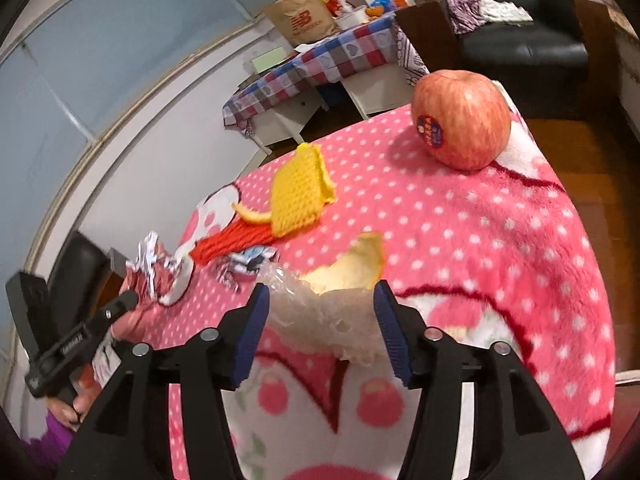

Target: Collect trash

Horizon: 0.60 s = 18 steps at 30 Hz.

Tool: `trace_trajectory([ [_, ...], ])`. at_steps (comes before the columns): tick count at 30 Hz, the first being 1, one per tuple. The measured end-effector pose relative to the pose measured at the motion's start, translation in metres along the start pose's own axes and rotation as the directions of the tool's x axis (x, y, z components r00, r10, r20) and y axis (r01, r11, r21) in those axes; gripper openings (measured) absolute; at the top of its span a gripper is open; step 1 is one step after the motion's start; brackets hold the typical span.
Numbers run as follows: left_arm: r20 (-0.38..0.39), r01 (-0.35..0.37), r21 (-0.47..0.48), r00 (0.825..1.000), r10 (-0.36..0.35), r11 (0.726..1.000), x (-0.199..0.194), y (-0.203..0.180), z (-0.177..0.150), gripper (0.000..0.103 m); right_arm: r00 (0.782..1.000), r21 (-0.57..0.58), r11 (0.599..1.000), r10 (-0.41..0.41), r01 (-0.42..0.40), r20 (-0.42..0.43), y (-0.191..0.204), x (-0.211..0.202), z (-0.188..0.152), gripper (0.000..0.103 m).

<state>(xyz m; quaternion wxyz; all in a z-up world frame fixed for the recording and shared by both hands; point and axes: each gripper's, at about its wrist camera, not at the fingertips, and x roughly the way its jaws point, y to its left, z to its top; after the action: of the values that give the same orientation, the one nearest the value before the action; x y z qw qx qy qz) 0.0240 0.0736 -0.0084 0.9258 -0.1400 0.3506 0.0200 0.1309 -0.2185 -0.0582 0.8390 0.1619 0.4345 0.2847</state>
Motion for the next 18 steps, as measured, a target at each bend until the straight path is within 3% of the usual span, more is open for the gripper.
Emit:
trace_trajectory([
  [9, -0.010, 0.006, 0.004, 1.000, -0.006, 1.000, -0.004, -0.002, -0.004, 0.020, 0.997, -0.102, 0.992, -0.073, 0.070, -0.021, 0.014, 0.000, -0.014, 0.061],
  [13, -0.016, 0.007, 0.001, 1.000, -0.007, 1.000, -0.003, -0.001, -0.005, 0.020, 0.997, -0.137, 0.990, -0.052, 0.043, -0.062, 0.020, -0.002, -0.017, 0.061],
  [18, -0.024, 0.010, 0.000, 1.000, -0.010, 1.000, -0.001, -0.002, -0.006, 0.020, 0.993, -0.167, 0.985, 0.026, -0.046, -0.118, 0.034, -0.004, -0.025, 0.061],
])
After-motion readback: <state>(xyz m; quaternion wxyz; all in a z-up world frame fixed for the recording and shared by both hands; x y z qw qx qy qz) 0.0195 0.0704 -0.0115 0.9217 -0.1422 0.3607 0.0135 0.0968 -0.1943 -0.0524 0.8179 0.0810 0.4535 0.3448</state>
